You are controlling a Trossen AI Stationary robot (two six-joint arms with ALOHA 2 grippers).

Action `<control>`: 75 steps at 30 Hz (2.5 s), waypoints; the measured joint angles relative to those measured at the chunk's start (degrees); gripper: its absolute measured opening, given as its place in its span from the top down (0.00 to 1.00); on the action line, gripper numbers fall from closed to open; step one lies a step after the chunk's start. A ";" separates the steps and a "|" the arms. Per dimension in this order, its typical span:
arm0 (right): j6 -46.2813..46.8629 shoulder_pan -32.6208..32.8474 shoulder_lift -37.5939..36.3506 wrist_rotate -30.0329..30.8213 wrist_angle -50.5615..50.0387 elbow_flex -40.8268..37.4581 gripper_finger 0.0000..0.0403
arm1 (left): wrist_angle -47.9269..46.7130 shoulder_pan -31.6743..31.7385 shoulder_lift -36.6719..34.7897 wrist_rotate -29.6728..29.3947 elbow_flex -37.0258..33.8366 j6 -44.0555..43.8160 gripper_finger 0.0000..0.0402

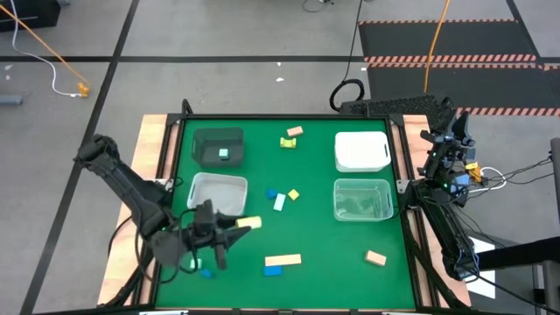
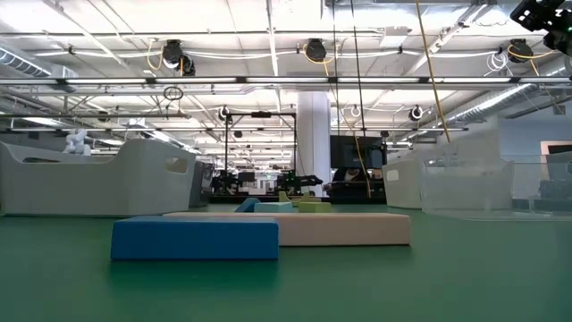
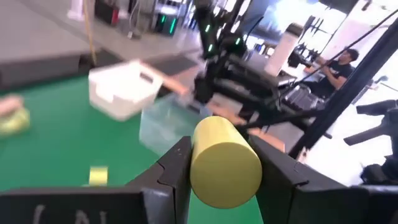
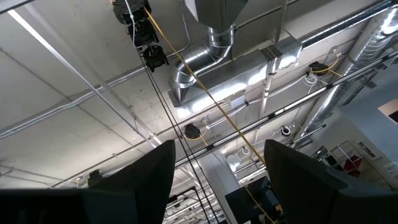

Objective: Sort & place blocks by color
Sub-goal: Put the bottom green block into the gray bin, then put the bottom left blue block into the white bin

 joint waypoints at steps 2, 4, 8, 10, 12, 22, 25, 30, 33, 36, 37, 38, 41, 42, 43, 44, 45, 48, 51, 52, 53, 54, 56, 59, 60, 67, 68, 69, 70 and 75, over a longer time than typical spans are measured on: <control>0.01 -0.02 0.01 0.00 0.02 0.00 0.41 | 3.87 2.10 -0.07 2.22 0.00 5.90 0.68; 0.00 -0.01 0.02 0.00 -0.01 0.00 0.41 | 6.67 4.35 -0.04 4.39 0.00 10.50 0.68; 0.02 -0.01 0.02 0.00 0.00 0.00 0.41 | 8.72 9.02 -0.04 8.38 0.00 16.69 0.68; 0.00 0.00 0.00 0.00 -0.02 0.00 0.41 | 8.59 11.15 -0.04 11.19 0.00 17.94 0.68; 0.00 0.00 0.00 0.00 0.00 0.00 0.41 | 8.60 13.04 -0.04 13.52 0.00 18.25 0.68; 0.00 0.00 0.00 0.00 0.00 0.02 0.41 | -6.80 19.98 -0.54 14.99 0.00 7.67 0.68; 0.00 -0.01 0.01 0.00 0.00 0.07 0.41 | -19.29 22.28 -0.76 14.87 0.00 -4.56 0.68; 0.00 -0.02 0.00 0.00 0.00 0.04 0.41 | -39.58 24.44 -0.74 17.15 -0.02 -24.13 0.63; 0.00 -0.02 0.00 0.00 0.00 0.04 0.41 | -49.96 25.84 -0.72 20.79 -0.02 -33.38 0.63; 0.00 0.00 0.00 0.00 -0.02 0.04 0.41 | -57.70 27.85 -0.72 23.92 -0.04 -39.12 0.67; 0.00 0.00 0.00 0.00 0.00 0.04 0.41 | -59.37 28.68 -0.72 25.18 -0.04 -40.44 0.67; 0.00 -0.01 0.01 0.00 -0.01 0.04 0.41 | -60.71 29.63 -0.72 26.52 -0.04 -41.76 0.67; 0.00 -0.02 0.00 0.00 -0.02 0.04 0.41 | -62.48 32.37 -0.72 30.95 -0.04 -45.68 0.67; 0.00 0.00 0.00 0.00 -0.02 0.04 0.41 | -62.90 33.21 -0.71 32.17 -0.07 -46.71 0.67; 0.00 0.00 0.00 0.00 0.00 0.04 0.41 | -62.98 33.90 -0.72 33.15 -0.33 -47.37 0.66; 0.00 0.00 0.01 0.00 0.00 0.04 0.41 | -62.97 34.55 -0.72 34.11 -0.68 -47.96 0.64; 0.00 -0.02 0.02 0.00 -0.01 0.04 0.41 | -62.96 35.13 -0.71 35.06 -1.14 -48.34 0.62; 0.00 -0.02 0.00 0.00 0.00 0.04 0.41 | -62.55 36.32 -0.70 37.14 -2.91 -48.53 0.58; 0.00 0.00 0.00 0.00 -0.02 0.04 0.41 | -60.90 36.99 -0.68 38.71 -5.69 -48.94 0.59; 0.01 -0.01 0.02 0.00 -0.02 0.04 0.41 | -60.20 37.24 -0.68 39.26 -6.62 -49.24 0.60; 0.01 0.00 0.01 0.00 0.00 0.04 0.41 | -59.38 37.28 -0.68 39.54 -7.41 -49.43 0.61; 0.00 0.00 0.00 0.00 -0.02 0.04 0.41 | -58.91 37.28 -0.68 39.70 -8.02 -49.60 0.62; 0.00 0.00 0.00 0.00 -0.02 0.04 0.41 | -58.69 37.28 -0.68 39.71 -8.54 -49.76 0.63; 0.00 -0.01 0.01 0.00 -0.02 0.04 0.41 | -58.47 37.08 -0.74 39.39 -8.55 -49.50 0.62; 0.00 0.00 0.00 0.00 -0.02 0.04 0.41 | -58.49 36.92 -1.19 38.97 -8.57 -48.98 0.61; 0.00 -0.01 0.02 0.02 -0.02 0.04 0.41 | -55.75 34.72 -6.20 37.64 -8.55 -38.37 0.47; 0.00 -0.01 0.00 0.04 0.02 0.04 0.41 | -54.70 34.00 -7.15 37.65 -8.55 -35.78 0.45; 0.00 0.00 0.00 0.01 0.01 0.04 0.41 | -53.47 33.28 -7.95 37.66 -8.55 -32.97 0.43; 0.01 0.00 0.02 0.00 -0.01 0.04 0.41 | -51.90 32.54 -8.48 37.65 -8.55 -29.84 0.41; 0.00 0.00 0.02 0.02 0.00 0.04 0.41 | -44.42 28.12 -10.46 37.84 -8.52 -15.33 0.35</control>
